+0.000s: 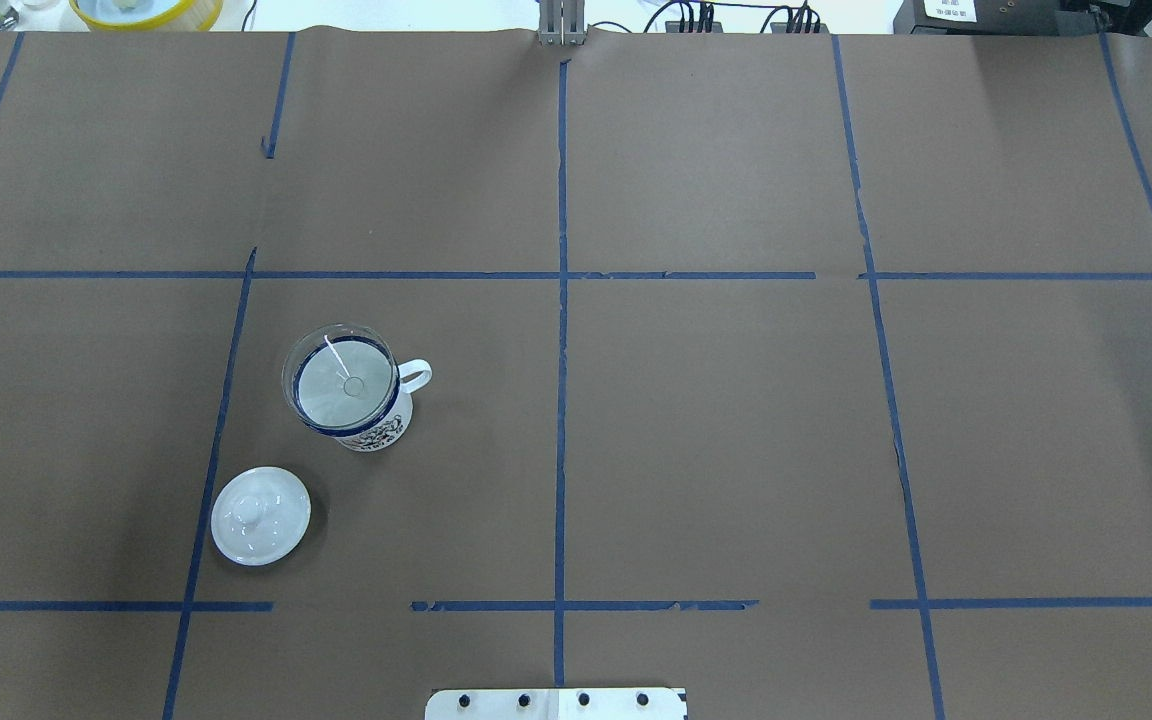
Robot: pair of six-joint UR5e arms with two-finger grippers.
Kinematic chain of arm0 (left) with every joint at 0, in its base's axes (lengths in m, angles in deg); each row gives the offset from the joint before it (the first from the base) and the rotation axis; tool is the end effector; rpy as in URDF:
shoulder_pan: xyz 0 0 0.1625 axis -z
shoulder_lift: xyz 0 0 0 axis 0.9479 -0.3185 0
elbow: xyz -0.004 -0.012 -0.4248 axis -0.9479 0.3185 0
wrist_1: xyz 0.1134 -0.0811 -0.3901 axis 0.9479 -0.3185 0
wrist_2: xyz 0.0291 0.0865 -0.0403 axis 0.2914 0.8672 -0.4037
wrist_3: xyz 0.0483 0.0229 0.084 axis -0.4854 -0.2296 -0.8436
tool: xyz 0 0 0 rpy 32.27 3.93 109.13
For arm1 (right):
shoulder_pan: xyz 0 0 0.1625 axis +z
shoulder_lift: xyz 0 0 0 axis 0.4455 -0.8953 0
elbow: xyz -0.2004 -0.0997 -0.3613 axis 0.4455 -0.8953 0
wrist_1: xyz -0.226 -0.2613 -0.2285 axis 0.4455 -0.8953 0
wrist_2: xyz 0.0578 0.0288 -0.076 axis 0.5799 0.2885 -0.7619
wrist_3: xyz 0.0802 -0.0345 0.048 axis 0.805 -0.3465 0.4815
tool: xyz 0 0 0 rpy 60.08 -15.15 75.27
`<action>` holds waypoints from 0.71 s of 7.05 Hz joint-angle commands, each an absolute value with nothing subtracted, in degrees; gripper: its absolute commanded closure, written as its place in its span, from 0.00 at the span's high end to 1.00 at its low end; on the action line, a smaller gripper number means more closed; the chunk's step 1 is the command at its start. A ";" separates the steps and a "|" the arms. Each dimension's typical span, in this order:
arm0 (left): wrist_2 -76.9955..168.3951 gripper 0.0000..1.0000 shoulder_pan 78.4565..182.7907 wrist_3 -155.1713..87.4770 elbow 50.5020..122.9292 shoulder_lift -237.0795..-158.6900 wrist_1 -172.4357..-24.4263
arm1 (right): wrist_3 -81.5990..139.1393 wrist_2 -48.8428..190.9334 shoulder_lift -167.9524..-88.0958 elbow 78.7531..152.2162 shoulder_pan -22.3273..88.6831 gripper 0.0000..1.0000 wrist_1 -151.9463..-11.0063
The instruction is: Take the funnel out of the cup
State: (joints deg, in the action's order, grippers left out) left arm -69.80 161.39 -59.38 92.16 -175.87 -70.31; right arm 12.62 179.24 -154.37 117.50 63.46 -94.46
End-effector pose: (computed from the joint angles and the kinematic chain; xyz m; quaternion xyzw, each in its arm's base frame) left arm -0.0602 -0.4756 0.6238 0.0546 0.3956 0.0941 0.9120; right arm 0.0669 -0.4451 0.6702 -0.0091 -0.3519 0.0052 0.9360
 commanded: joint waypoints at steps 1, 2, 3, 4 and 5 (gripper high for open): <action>-69.79 1.00 161.43 -59.39 92.77 -175.39 -70.13 | 12.62 179.24 -154.37 117.50 63.46 1.00 -94.47; -69.70 1.00 161.43 -59.39 92.43 -174.96 -70.13 | 12.62 179.24 -154.37 117.50 63.46 1.00 -94.47; -69.61 1.00 161.43 -59.39 93.03 -174.95 -70.13 | 12.62 179.24 -154.37 117.50 63.46 1.00 -94.47; -69.61 1.00 161.25 -59.39 92.95 -175.56 -70.22 | 12.62 179.24 -154.37 117.41 63.46 1.00 -94.47; -69.70 1.00 161.25 -59.30 93.39 -176.09 -70.22 | 12.62 179.24 -154.37 117.41 63.46 1.00 -94.47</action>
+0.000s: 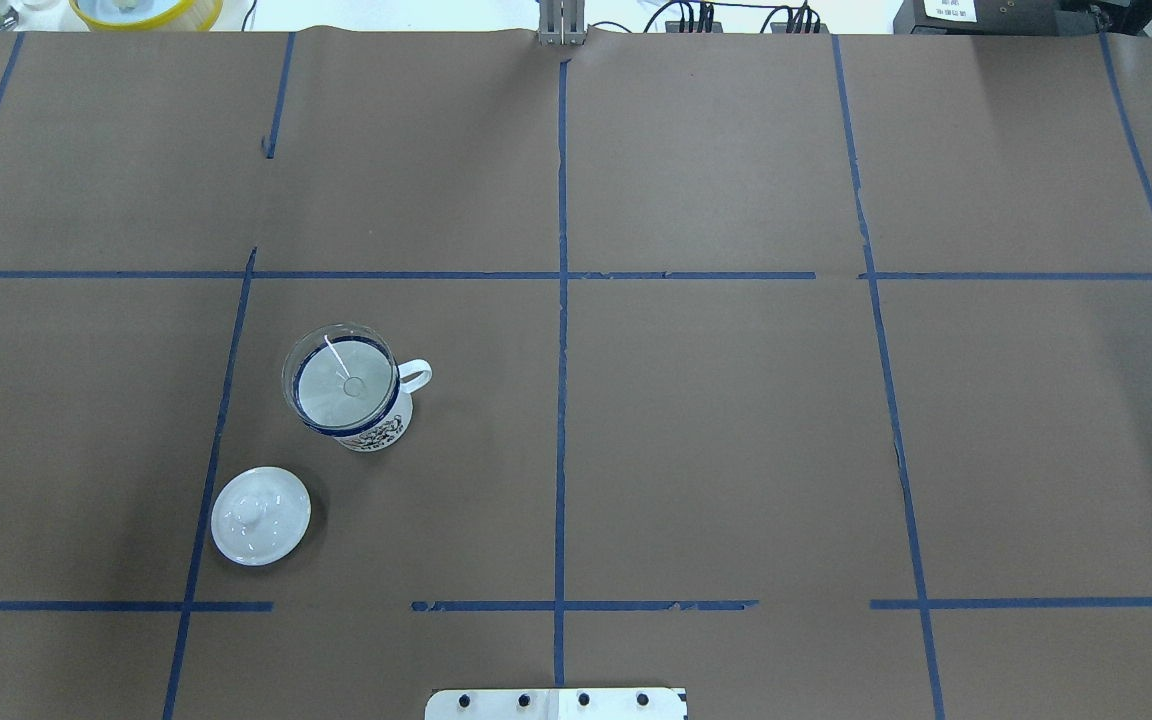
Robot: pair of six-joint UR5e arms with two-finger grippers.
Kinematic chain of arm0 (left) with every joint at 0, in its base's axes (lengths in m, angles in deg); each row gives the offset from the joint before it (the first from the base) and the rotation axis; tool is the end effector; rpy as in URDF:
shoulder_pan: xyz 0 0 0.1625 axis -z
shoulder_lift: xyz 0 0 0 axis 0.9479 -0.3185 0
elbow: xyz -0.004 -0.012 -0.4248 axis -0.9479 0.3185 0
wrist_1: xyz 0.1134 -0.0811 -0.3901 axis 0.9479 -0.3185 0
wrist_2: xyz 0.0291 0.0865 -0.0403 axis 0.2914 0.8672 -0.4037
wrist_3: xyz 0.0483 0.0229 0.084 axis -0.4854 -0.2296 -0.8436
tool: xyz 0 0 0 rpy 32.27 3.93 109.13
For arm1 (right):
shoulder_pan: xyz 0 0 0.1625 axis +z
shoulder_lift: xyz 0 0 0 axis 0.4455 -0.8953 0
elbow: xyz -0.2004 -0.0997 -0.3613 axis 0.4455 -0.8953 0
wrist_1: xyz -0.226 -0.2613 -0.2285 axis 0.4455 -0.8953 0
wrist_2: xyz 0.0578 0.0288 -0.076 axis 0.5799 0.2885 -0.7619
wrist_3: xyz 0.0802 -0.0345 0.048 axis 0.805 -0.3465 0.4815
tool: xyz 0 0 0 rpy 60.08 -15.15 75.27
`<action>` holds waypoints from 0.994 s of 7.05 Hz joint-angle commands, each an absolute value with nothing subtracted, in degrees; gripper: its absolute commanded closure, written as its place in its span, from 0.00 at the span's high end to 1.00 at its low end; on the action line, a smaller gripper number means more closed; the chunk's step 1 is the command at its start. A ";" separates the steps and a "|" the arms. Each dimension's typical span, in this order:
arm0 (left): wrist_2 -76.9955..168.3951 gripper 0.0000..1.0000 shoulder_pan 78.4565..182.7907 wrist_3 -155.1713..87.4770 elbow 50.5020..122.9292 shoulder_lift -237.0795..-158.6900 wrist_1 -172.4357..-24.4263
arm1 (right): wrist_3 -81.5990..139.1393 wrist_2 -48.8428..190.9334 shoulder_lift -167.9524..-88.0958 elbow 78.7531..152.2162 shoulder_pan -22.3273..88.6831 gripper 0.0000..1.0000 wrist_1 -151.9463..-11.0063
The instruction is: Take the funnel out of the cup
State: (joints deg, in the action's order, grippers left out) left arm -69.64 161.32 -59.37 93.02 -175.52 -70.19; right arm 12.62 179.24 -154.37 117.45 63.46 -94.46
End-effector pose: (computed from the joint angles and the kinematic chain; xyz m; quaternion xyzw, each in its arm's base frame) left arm -0.0598 -0.4733 0.6197 0.0573 0.3941 0.0959 0.9123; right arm 0.0669 -0.4450 0.6706 -0.0095 -0.3519 0.0053 0.9360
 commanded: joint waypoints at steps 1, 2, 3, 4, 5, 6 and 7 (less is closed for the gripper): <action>-69.79 1.00 161.17 -59.39 93.48 -177.05 -70.39 | 12.62 179.24 -154.37 117.50 63.46 1.00 -94.47; -69.96 1.00 161.25 -59.30 93.57 -179.93 -70.48 | 12.62 179.24 -154.37 117.50 63.46 1.00 -94.47; -68.14 1.00 163.08 -55.91 93.31 -185.96 -71.44 | 12.62 179.24 -154.37 117.50 63.46 1.00 -94.47; -62.38 1.00 163.79 -48.30 92.96 -189.77 -73.62 | 12.62 179.24 -154.37 117.41 63.46 1.00 -94.47; -62.49 1.00 163.80 -38.22 93.39 -188.93 -75.47 | 12.62 179.24 -154.37 117.50 63.46 1.00 -94.47; -62.41 1.00 163.63 -31.42 92.87 -188.40 -76.71 | 12.62 179.24 -154.37 117.50 63.46 1.00 -94.47; -62.41 1.00 161.54 -29.09 93.74 -188.57 -83.42 | 12.62 179.24 -154.37 117.41 63.46 1.00 -94.47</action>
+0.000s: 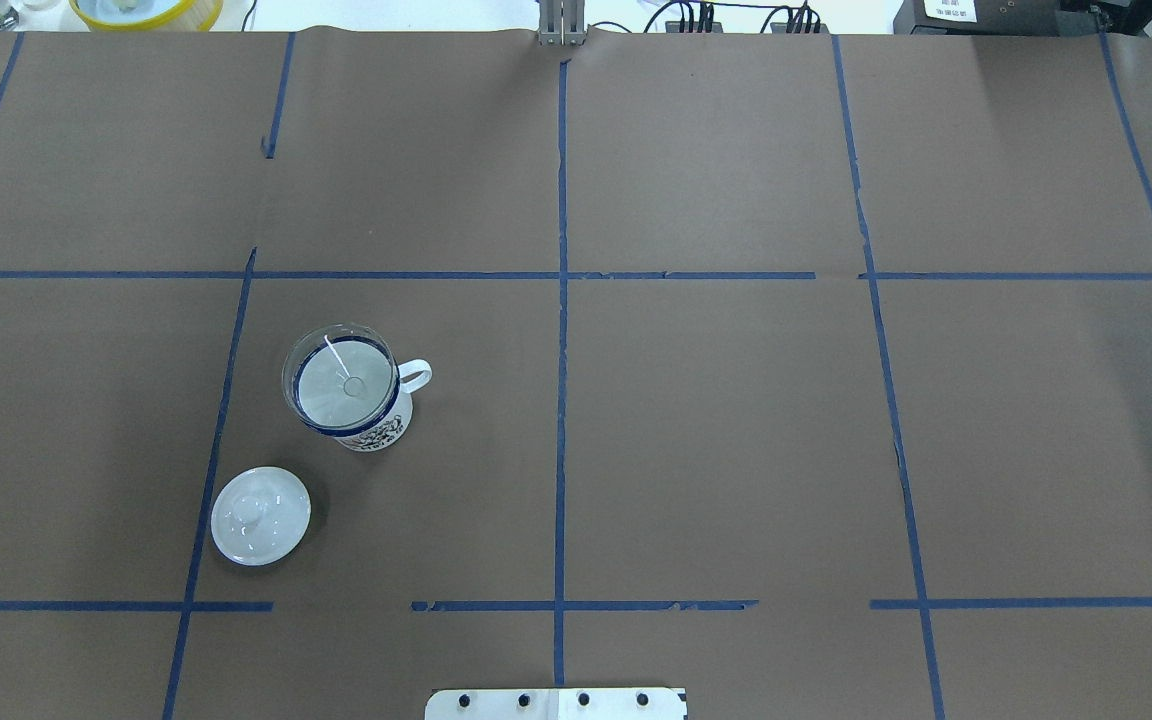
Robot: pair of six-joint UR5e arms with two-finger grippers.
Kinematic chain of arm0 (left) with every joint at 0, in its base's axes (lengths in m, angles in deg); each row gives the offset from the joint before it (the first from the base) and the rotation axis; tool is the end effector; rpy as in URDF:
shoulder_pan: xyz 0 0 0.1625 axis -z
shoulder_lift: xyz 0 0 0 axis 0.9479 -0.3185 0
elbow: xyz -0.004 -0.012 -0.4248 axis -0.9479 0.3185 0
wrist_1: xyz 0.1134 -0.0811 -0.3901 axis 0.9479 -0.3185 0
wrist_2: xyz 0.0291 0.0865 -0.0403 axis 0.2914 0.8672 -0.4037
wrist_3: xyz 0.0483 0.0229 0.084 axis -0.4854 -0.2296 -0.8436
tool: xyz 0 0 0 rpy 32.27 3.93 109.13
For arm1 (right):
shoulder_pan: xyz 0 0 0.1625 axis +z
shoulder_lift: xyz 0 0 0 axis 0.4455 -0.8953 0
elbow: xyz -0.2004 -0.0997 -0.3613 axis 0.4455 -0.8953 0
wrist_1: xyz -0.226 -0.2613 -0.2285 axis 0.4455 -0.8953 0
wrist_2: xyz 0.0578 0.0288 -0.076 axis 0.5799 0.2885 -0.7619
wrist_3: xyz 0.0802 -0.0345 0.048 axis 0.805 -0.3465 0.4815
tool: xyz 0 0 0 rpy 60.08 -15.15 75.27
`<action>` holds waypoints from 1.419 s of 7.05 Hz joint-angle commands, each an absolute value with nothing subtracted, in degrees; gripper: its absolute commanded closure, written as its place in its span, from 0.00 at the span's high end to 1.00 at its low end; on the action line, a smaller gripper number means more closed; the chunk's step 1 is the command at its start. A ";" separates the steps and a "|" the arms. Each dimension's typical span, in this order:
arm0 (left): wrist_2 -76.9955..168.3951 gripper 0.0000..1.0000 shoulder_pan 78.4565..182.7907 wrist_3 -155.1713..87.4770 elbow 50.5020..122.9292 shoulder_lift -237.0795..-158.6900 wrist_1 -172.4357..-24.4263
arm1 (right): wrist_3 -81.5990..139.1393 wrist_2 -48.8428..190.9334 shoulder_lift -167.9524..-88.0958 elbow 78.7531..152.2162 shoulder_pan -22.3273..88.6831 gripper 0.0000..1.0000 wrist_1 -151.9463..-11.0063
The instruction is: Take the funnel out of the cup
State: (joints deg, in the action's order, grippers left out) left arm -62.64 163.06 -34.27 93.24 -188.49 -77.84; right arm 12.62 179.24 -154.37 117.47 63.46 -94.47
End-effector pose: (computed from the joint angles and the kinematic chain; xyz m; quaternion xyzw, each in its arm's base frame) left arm -0.0858 -0.5686 0.4921 0.1525 0.3529 -0.0592 0.9212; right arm 0.0669 -0.4451 0.6704 -0.0095 -0.3519 0.0053 0.9360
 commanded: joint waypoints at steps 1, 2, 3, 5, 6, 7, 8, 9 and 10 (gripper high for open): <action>-62.58 1.00 155.43 -27.76 93.74 -188.49 -86.10 | 12.62 179.24 -154.37 117.50 63.46 1.00 -94.47; -62.23 1.00 148.23 -24.18 94.27 -188.66 -86.04 | 12.62 179.24 -154.37 117.41 63.46 1.00 -94.47; -61.97 1.00 143.89 -14.83 97.06 -188.84 -85.95 | 12.62 179.24 -154.37 117.50 63.46 1.00 -94.47; -61.53 1.00 132.75 2.49 104.35 -190.67 -84.99 | 12.62 179.24 -154.37 117.50 63.46 1.00 -94.47; -57.61 1.00 126.51 10.75 104.99 -195.21 -82.11 | 12.62 179.24 -154.37 117.50 63.46 1.00 -94.47; -51.92 1.00 120.62 17.45 105.34 -201.95 -74.95 | 12.62 179.24 -154.37 117.50 63.46 1.00 -94.47; -50.99 1.00 117.25 21.17 105.43 -206.98 -70.00 | 12.62 179.24 -154.37 117.50 63.46 1.00 -94.47; -49.85 1.00 113.30 25.47 105.26 -208.94 -69.35 | 12.62 179.24 -154.37 117.50 63.46 1.00 -94.47; -44.96 1.00 109.26 27.95 105.17 -210.27 -69.34 | 12.62 179.24 -154.37 117.50 63.46 1.00 -94.47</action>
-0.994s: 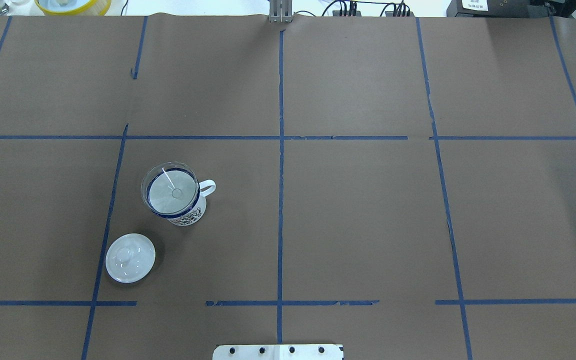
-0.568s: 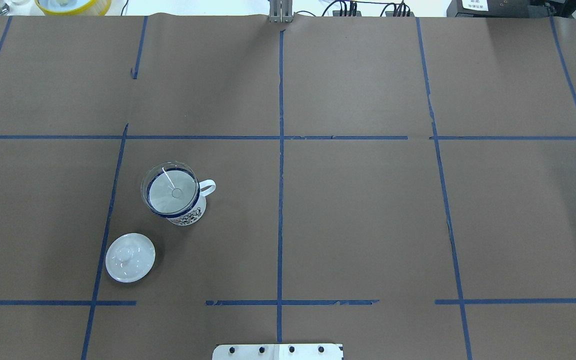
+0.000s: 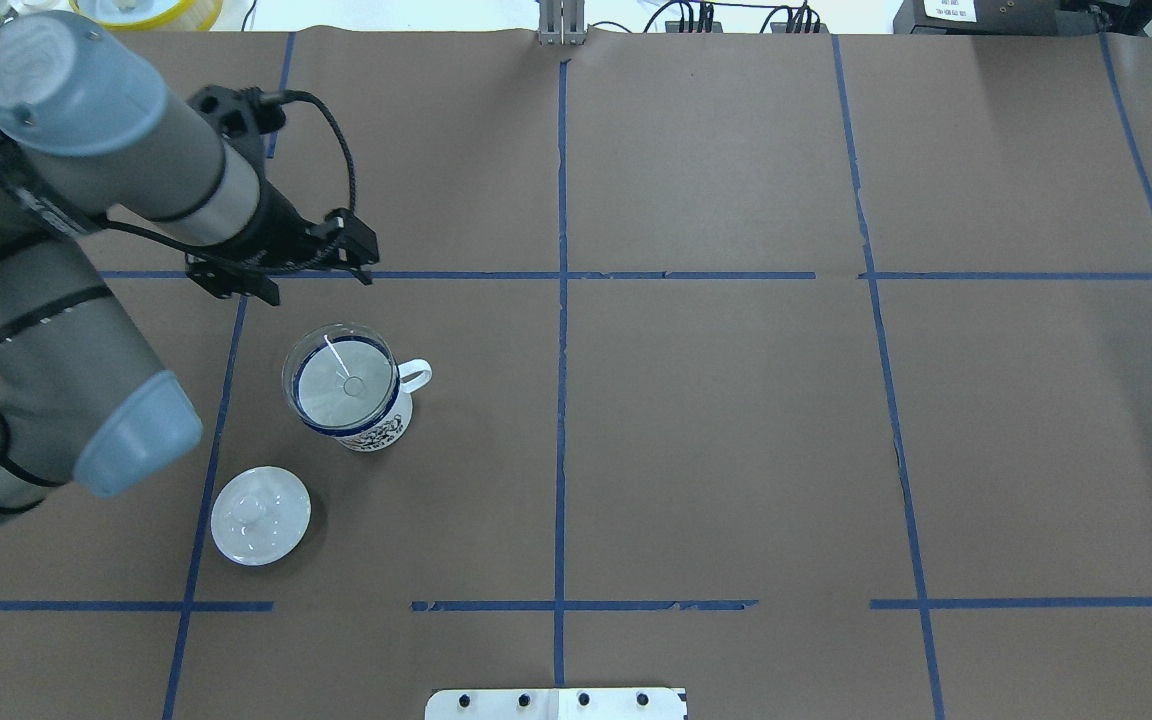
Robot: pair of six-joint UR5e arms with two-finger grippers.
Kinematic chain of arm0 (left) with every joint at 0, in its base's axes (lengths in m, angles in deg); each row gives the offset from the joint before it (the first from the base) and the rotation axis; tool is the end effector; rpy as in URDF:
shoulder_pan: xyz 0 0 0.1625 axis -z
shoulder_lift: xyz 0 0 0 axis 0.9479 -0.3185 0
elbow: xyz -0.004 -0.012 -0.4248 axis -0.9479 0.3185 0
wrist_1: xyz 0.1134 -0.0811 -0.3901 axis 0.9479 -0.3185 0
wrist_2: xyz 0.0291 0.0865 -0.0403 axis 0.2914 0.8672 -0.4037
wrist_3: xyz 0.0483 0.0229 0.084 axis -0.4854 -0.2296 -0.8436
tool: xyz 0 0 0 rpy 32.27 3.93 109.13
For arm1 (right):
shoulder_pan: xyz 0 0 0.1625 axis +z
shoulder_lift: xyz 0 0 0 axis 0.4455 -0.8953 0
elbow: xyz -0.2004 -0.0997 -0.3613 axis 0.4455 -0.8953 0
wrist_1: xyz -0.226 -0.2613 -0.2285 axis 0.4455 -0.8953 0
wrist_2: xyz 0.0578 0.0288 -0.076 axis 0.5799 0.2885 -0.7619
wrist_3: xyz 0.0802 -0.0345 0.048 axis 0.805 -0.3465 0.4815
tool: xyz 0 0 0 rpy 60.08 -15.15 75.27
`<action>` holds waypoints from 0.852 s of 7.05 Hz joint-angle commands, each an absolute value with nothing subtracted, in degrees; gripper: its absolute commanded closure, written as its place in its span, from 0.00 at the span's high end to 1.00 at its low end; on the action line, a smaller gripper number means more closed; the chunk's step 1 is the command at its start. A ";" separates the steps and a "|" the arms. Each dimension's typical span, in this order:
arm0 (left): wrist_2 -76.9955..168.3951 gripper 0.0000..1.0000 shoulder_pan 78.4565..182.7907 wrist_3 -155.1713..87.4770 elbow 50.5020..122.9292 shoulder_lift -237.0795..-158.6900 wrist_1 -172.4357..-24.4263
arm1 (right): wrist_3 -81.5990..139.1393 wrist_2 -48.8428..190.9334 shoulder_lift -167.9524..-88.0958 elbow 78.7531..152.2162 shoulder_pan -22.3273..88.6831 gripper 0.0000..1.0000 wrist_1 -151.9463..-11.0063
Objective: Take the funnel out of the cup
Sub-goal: 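Move the left gripper over the clear glass funnel in the mug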
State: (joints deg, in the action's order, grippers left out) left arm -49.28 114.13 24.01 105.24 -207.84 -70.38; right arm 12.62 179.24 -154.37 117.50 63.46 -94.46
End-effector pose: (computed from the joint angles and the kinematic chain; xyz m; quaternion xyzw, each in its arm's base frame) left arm 0.3805 -0.4721 0.2231 0.0137 0.4430 -0.1055 0.8902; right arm 0.0669 -0.4451 0.6702 -0.0091 -0.3519 0.0052 0.9360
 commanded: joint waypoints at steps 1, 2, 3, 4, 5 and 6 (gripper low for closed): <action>-42.13 1.00 105.83 28.84 103.95 -210.37 -69.34 | 12.62 179.24 -154.37 117.50 63.46 1.00 -94.47; -40.36 0.99 104.75 28.85 102.63 -210.28 -69.51 | 12.62 179.24 -154.37 117.50 63.46 1.00 -94.47; -40.26 0.86 104.22 28.85 101.84 -210.02 -69.51 | 12.62 179.24 -154.37 117.50 63.46 1.00 -94.47; -40.17 0.83 104.12 28.85 101.66 -209.76 -69.51 | 12.62 179.24 -154.37 117.50 63.46 1.00 -94.47; -40.17 0.75 103.95 28.85 101.31 -209.84 -69.60 | 12.62 179.24 -154.37 117.50 63.46 1.00 -94.47; -40.17 0.50 103.95 28.85 101.82 -209.93 -69.52 | 12.62 179.24 -154.37 117.50 63.46 1.00 -94.47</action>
